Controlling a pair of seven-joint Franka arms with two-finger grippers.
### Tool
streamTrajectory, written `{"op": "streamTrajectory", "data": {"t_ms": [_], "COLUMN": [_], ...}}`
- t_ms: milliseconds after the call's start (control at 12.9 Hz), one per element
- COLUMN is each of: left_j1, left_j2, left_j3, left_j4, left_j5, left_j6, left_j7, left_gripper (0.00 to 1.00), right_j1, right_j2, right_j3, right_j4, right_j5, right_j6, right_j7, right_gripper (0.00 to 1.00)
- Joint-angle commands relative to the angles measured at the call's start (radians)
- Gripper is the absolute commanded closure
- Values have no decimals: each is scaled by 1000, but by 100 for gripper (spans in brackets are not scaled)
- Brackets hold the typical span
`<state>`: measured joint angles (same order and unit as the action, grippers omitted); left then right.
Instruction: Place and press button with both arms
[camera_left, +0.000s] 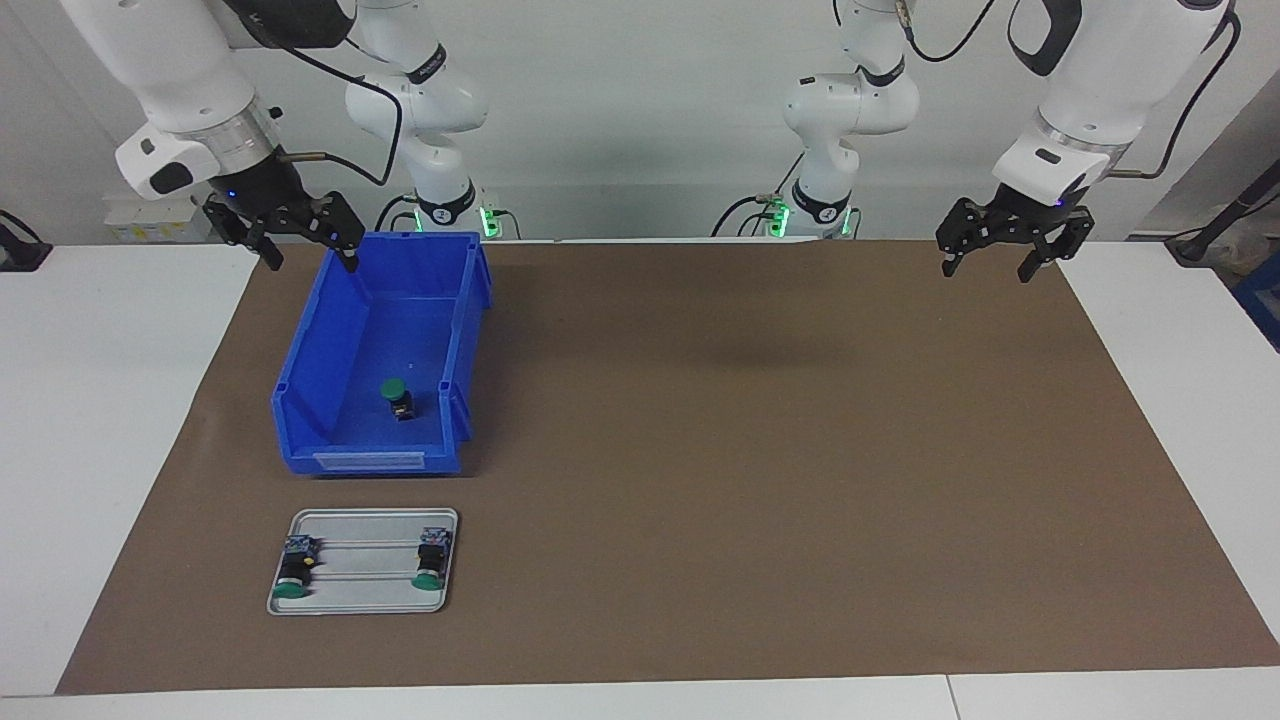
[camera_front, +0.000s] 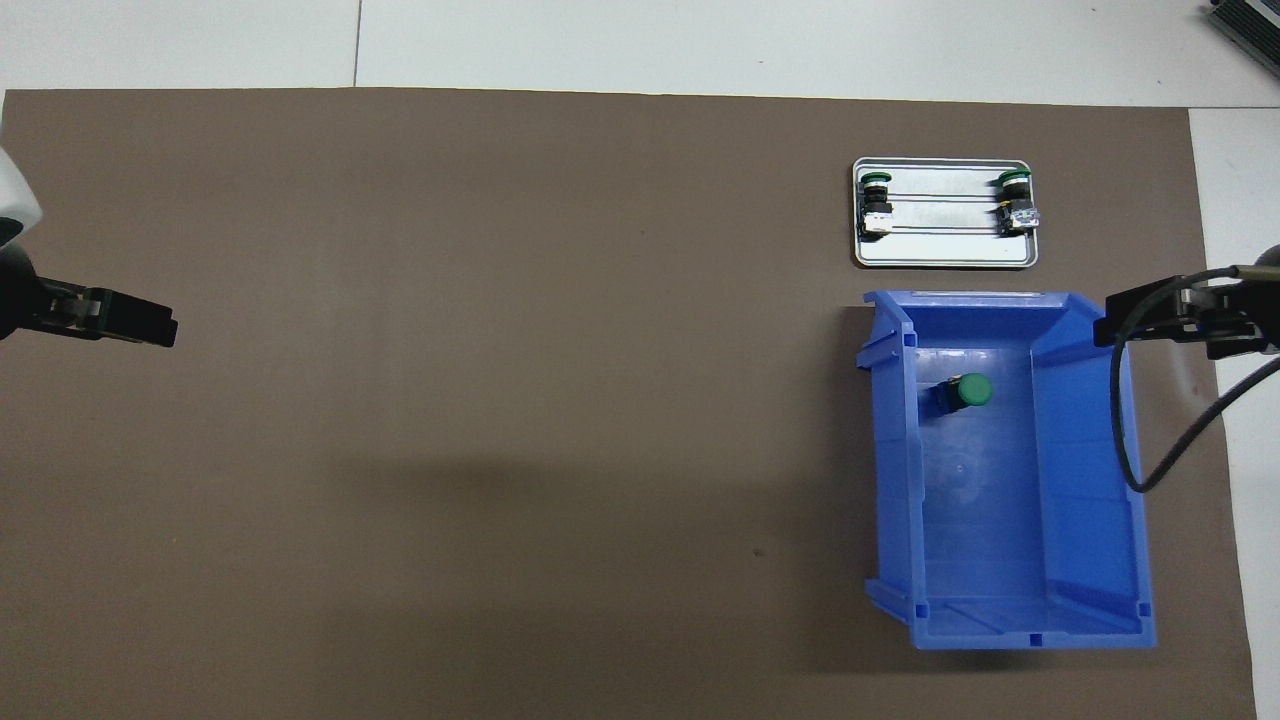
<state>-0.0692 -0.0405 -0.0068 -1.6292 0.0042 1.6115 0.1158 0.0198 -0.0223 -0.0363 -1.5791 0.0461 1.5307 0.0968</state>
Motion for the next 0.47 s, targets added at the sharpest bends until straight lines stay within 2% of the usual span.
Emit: {"op": "streamTrajectory", "data": {"t_ms": [0, 388], "left_j1": [9, 9], "left_j2": [-27, -27], "left_j3": [-7, -7], "left_j4": [-29, -29], "left_j5": [7, 7], "left_j6": [-2, -2], "left_j7": [1, 1], "left_gripper": [0, 0], "right_j1": [-11, -12], "right_j2": [-30, -28], "right_j3": [9, 6], "right_j4": [-36, -36], "right_j5": [-5, -48], "right_j6": [22, 19], "right_j7": [6, 3], "right_gripper": [0, 0]}}
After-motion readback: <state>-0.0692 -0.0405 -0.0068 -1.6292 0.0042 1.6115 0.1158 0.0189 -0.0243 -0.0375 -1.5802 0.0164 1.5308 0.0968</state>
